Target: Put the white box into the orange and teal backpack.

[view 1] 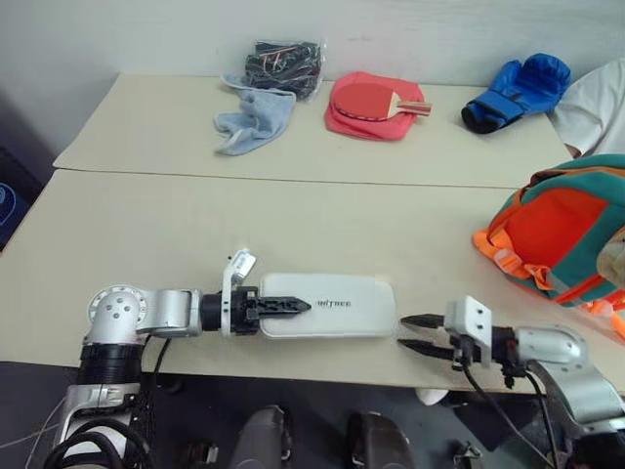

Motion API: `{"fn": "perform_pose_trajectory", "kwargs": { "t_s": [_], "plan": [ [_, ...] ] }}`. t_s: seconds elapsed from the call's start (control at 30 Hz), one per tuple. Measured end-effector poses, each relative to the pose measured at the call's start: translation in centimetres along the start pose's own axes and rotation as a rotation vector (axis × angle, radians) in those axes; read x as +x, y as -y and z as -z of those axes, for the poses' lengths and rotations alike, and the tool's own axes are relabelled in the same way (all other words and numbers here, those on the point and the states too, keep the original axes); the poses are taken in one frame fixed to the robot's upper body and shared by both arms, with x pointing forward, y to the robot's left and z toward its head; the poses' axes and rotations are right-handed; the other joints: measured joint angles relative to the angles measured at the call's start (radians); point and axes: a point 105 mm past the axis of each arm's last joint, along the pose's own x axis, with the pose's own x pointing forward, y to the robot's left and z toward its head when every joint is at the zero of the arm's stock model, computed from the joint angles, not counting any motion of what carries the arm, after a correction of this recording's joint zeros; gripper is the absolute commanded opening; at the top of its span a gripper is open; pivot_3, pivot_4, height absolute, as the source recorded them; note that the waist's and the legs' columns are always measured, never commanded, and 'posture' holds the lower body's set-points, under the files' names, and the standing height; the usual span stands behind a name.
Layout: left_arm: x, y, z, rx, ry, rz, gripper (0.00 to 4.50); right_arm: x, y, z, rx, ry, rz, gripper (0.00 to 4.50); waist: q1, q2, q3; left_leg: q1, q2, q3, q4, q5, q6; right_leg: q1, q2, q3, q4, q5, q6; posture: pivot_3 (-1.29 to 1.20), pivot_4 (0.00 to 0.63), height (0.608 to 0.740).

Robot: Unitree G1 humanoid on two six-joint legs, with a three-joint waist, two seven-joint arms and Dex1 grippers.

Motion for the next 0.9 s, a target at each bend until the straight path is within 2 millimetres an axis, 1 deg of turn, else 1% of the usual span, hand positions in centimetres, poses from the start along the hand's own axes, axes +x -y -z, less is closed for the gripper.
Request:
{"fn": "perform_pose_trajectory", "kwargs": {
  "t_s": [0.03,0.1,0.13,0.17,0.23,0.3,0.33,0.43,0.47,0.57,0.63,0.7,0.73,0.8,0.87,0.9],
  "plan": [
    [-0.5,0.1,-0.9,0.083,0.052,-0.011,1.21,-1.6,0.2,0.3,0.036,-0.007,0.066,3.28,0.001,0.000,0.000,0.000,0.000,0.000,0.000,-0.003,-0.004,0.000,0.000,0.000,-0.002,0.000,0.000,0.00,0.150,0.740],
    [-1.2,0.4,-2.8,0.258,0.175,-0.005,1.21,-4.1,0.4,0.9,0.086,-0.034,0.172,3.95,-0.001,0.000,0.000,0.001,-0.001,0.002,-0.002,-0.004,-0.005,0.000,-0.001,0.000,-0.003,0.000,0.000,0.00,0.150,0.740],
    [-1.3,0.8,-3.3,0.368,0.217,0.015,1.21,-5.1,0.3,1.1,0.107,-0.034,0.223,4.28,-0.001,0.000,0.000,0.001,-0.001,0.003,-0.003,-0.004,-0.005,0.000,-0.001,0.000,-0.004,0.000,0.000,0.00,0.150,0.740],
    [-1.4,1.2,-3.4,0.453,0.235,0.039,1.21,-5.8,0.2,1.2,0.131,-0.029,0.263,4.48,-0.001,0.000,0.000,0.001,-0.001,0.003,-0.003,-0.005,-0.005,0.000,-0.001,0.000,-0.005,0.000,0.000,0.00,0.150,0.740],
    [-0.9,1.9,-3.0,0.646,0.213,0.097,1.21,-7.7,0.0,1.3,0.183,-0.008,0.367,4.48,-0.001,0.001,0.000,0.001,0.000,0.004,-0.005,-0.006,-0.006,-0.001,-0.002,0.001,-0.006,0.000,0.000,0.00,0.150,0.740],
    [-0.5,2.2,-2.5,0.786,0.180,0.137,1.21,-9.7,-0.1,1.4,0.208,-0.012,0.462,4.48,-0.003,0.001,0.000,0.001,0.001,0.005,-0.006,-0.006,-0.005,-0.001,-0.003,0.001,-0.007,0.000,0.000,0.00,0.150,0.740],
    [-0.4,2.3,-2.3,0.825,0.169,0.148,1.21,-10.6,-0.2,1.5,0.217,-0.023,0.499,4.48,-0.003,0.001,0.000,0.001,0.001,0.005,-0.006,-0.006,-0.005,-0.001,-0.003,0.000,-0.007,0.000,0.000,0.00,0.150,0.740],
    [-0.6,2.1,-2.2,0.895,0.151,0.158,1.21,-13.2,-0.2,1.7,0.200,-0.056,0.602,4.48,-0.005,0.001,0.000,0.001,0.003,0.005,-0.006,-0.007,-0.005,-0.001,-0.003,0.000,-0.007,0.000,0.000,0.00,0.150,0.740],
    [-0.6,1.9,-2.3,0.905,0.149,0.153,1.21,-13.9,0.1,1.6,0.183,-0.052,0.641,4.48,-0.006,0.001,0.000,0.002,0.003,0.005,-0.006,-0.007,-0.004,-0.001,-0.003,0.000,-0.007,0.000,0.000,0.00,0.150,0.740],
    [-0.8,1.7,-2.5,0.916,0.140,0.155,1.21,-16.4,2.3,1.2,0.141,-0.014,0.797,4.48,-0.008,0.001,0.000,0.002,0.003,0.007,-0.003,-0.008,-0.003,-0.001,-0.003,0.000,-0.005,0.001,0.001,0.00,0.150,0.740],
    [-0.9,1.8,-2.6,0.925,0.131,0.165,1.21,-16.8,3.7,0.5,0.102,0.013,0.821,4.48,-0.009,0.001,0.000,0.002,0.003,0.007,-0.003,-0.008,-0.002,-0.002,-0.003,0.000,-0.004,0.001,0.001,0.00,0.150,0.740],
    [-0.9,1.9,-2.7,0.938,0.126,0.169,1.21,-16.5,5.2,-0.2,0.074,0.049,0.819,4.48,-0.009,0.001,0.000,0.002,0.004,0.007,-0.002,-0.007,0.000,-0.002,-0.003,0.000,-0.004,0.001,0.001,0.00,0.150,0.740],
    [-0.9,1.9,-2.7,0.941,0.124,0.168,1.21,-15.9,6.3,-0.6,0.060,0.072,0.808,4.31,-0.010,0.001,0.000,0.002,0.004,0.007,-0.002,-0.005,0.003,-0.002,-0.003,0.000,-0.004,0.001,0.001,0.00,0.150,0.740],
    [-0.8,2.0,-2.8,0.945,0.129,0.173,1.21,-14.5,7.5,-0.7,0.067,0.111,0.775,3.90,-0.009,0.002,0.000,0.002,0.004,0.007,-0.002,-0.005,0.003,-0.002,-0.003,-0.001,-0.004,0.001,0.001,0.00,0.150,0.740],
    [-0.8,2.0,-2.8,0.946,0.131,0.168,1.21,-12.8,8.4,-1.0,0.083,0.159,0.722,3.30,-0.009,0.002,0.001,0.002,0.004,0.007,-0.002,-0.005,0.004,-0.002,-0.003,-0.001,-0.003,0.001,0.001,0.00,0.150,0.740],
    [-0.9,2.0,-2.9,0.945,0.134,0.161,1.21,-11.8,8.9,-1.3,0.090,0.182,0.697,2.87,-0.010,0.003,0.001,0.002,0.004,0.007,-0.001,-0.004,0.004,-0.002,-0.003,-0.002,-0.002,0.001,0.001,0.00,0.150,0.740]
  ]
}}
